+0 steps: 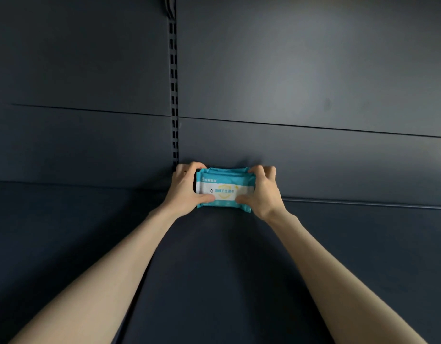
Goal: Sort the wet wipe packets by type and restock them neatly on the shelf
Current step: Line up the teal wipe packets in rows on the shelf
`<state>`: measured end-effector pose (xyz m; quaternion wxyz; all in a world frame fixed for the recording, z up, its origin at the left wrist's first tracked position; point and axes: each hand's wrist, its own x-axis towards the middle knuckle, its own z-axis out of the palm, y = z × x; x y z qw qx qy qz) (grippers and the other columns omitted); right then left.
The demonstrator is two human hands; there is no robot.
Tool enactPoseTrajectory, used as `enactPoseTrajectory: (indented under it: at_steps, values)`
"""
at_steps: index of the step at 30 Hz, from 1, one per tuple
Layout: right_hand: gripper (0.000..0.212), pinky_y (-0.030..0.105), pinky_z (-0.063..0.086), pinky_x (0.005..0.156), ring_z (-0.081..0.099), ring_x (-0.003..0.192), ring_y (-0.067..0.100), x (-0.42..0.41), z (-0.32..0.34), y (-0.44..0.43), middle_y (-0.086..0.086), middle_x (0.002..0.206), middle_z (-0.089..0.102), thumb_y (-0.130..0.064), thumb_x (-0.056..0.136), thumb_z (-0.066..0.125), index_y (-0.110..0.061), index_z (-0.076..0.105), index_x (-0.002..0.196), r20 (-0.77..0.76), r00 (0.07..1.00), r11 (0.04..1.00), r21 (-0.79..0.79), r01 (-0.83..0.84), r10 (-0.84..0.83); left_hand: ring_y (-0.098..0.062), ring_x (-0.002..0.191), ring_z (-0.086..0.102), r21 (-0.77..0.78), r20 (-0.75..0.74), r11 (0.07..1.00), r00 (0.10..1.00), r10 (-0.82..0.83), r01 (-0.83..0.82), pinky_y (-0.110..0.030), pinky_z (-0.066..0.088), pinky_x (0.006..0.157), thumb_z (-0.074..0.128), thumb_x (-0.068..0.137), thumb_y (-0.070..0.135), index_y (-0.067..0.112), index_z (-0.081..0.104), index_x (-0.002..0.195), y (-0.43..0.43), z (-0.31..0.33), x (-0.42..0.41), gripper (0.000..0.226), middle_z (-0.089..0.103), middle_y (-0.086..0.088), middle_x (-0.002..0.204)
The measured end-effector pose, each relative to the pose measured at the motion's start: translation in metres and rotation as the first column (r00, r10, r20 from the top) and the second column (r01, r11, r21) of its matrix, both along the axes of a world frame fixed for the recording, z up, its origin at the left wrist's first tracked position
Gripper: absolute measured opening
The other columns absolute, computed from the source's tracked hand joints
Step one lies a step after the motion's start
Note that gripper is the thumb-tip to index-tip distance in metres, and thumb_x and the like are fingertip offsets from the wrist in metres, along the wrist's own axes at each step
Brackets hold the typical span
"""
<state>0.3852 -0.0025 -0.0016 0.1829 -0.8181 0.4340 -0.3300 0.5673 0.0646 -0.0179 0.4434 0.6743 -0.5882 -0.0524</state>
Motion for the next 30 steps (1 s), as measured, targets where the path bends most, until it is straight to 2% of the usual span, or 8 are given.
enactPoseTrajectory:
  at_steps: [4,7,11,16,18,20,25,30]
  values:
    - [0.068,0.038,0.045,0.09,0.048,0.109,0.029,0.0,0.0,-0.004,0.006,0.124,0.034,-0.014,0.073,0.079,-0.012,0.038,0.128,-0.043,0.999,0.999,-0.037,-0.019,0.018,-0.01,0.102,0.046,0.027,-0.066,0.999,0.997,-0.031,0.033,-0.017,0.035,0.079,0.081,0.072,0.016,0.019,0.043,0.119,0.001,-0.001,0.001,0.061,0.045,-0.001,0.121]
    - [0.077,0.041,0.045,0.094,0.049,0.113,0.026,0.0,-0.003,-0.005,0.007,0.13,0.041,-0.01,0.074,0.078,-0.013,0.03,0.134,0.014,0.998,0.995,0.087,-0.054,0.053,-0.011,0.099,0.055,0.038,-0.123,0.997,0.991,-0.056,0.061,-0.013,0.039,0.065,0.079,0.076,0.015,0.018,0.04,0.119,0.001,-0.003,-0.001,0.058,0.057,-0.001,0.116]
    - [0.082,0.031,0.047,0.085,0.051,0.105,0.02,0.0,-0.004,-0.006,0.01,0.129,0.049,-0.005,0.075,0.076,-0.013,0.025,0.14,0.096,0.991,0.981,0.161,-0.107,0.092,0.0,0.087,0.057,-0.001,-0.202,0.997,0.977,-0.073,0.075,-0.005,0.043,0.058,0.077,0.076,0.005,0.017,0.042,0.111,0.002,-0.003,-0.006,0.051,0.06,0.005,0.104]
    - [0.081,0.02,0.041,0.086,0.053,0.106,0.017,-0.004,0.002,-0.006,0.005,0.123,0.054,-0.005,0.072,0.079,-0.013,0.034,0.139,0.178,0.977,0.982,0.126,-0.14,0.117,-0.009,0.098,0.059,-0.073,-0.258,0.996,0.963,-0.074,0.057,-0.016,0.05,0.071,0.078,0.072,0.001,0.018,0.045,0.118,0.005,0.006,-0.007,0.059,0.059,0.004,0.111]
    - [0.082,0.023,0.043,0.09,0.054,0.109,0.019,-0.005,0.003,-0.007,0.004,0.121,0.055,-0.007,0.07,0.081,-0.014,0.036,0.137,0.154,0.978,0.98,0.122,-0.157,0.138,-0.011,0.107,0.055,-0.056,-0.247,0.994,0.964,-0.101,0.09,-0.02,0.05,0.082,0.078,0.072,0.0,0.023,0.042,0.128,0.008,0.007,-0.006,0.07,0.055,0.001,0.12]
    - [0.084,0.031,0.042,0.097,0.051,0.114,0.023,-0.004,0.0,-0.006,0.007,0.123,0.051,-0.011,0.068,0.083,-0.016,0.036,0.137,0.093,0.986,0.981,0.125,-0.151,0.14,-0.01,0.115,0.047,-0.006,-0.176,0.995,0.979,-0.1,0.101,-0.022,0.04,0.094,0.076,0.073,0.001,0.029,0.036,0.139,0.011,0.003,-0.007,0.081,0.047,-0.003,0.129]
    - [0.096,0.031,0.034,0.105,0.039,0.127,0.021,-0.003,-0.005,-0.003,0.006,0.135,0.039,-0.007,0.075,0.076,-0.025,0.017,0.149,0.037,0.978,0.966,0.15,-0.211,0.207,-0.007,0.122,0.035,0.042,-0.068,0.995,0.994,-0.083,0.086,-0.01,0.022,0.098,0.075,0.076,0.003,0.021,0.033,0.144,0.012,-0.002,-0.009,0.082,0.035,-0.006,0.136]
    - [0.09,0.017,0.031,0.093,0.042,0.117,0.018,-0.008,-0.001,-0.006,0.005,0.123,0.043,-0.004,0.076,0.074,-0.027,0.023,0.148,-0.027,0.975,0.968,0.128,-0.215,0.22,-0.011,0.118,0.041,0.056,0.011,0.997,0.998,-0.057,0.056,-0.02,0.031,0.097,0.08,0.07,0.008,0.02,0.033,0.144,0.012,0.002,-0.006,0.089,0.037,-0.002,0.128]
